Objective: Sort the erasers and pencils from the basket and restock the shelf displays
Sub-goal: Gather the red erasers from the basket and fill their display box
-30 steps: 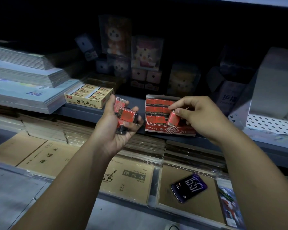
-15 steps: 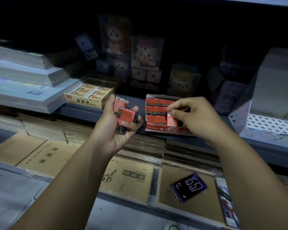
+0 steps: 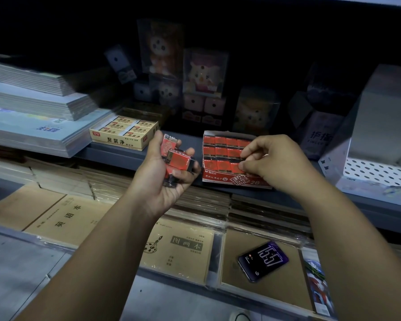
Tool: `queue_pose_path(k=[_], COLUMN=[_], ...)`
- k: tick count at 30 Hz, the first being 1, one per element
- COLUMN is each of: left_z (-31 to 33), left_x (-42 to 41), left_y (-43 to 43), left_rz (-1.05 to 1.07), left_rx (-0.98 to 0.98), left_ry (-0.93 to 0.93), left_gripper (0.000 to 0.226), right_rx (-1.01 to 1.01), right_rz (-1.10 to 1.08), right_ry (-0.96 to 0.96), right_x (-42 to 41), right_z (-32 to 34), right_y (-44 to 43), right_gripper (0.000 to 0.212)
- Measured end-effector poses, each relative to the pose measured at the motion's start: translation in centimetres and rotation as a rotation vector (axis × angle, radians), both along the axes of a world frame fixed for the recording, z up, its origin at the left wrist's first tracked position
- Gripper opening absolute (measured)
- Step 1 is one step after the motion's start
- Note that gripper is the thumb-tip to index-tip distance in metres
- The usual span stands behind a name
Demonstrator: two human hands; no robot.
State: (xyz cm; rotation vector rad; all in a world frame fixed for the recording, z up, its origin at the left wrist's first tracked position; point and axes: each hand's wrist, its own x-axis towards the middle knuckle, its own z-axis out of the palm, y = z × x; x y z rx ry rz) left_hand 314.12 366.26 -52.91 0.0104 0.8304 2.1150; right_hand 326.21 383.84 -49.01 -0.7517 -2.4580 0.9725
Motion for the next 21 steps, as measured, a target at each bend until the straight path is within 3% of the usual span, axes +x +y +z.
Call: queue_pose_path(k=[5,9,17,21], left_z=[0.0,0.0,0.0,0.2], left_x=[0.0,0.0,0.0,0.1], left_y=[0.1,0.2,0.0,-0.2], left_rz=[0.019,0.036,0.048,-0.002], left_rx=[-0.018,-0.037,-0.045,-0.023], left_ry=[0.012,0.027,0.024,0.012], left_gripper=[0.048,0.048,0.047,0.058], right_rx=[0.133,0.083,0.027,-0.055], right_rz=[0.032,0.199,0.315,0.303], right_ry=[0.132,0.247,0.184,0.223], right_x=[-1.0,-2.2,-3.7,-3.3], right_z=[-0.6,-0.5,-0.6,0.1], right_y=[-1.3,-4.2,-6.3,-5.7], right_gripper=[0.013,0.009,0.004,0.002])
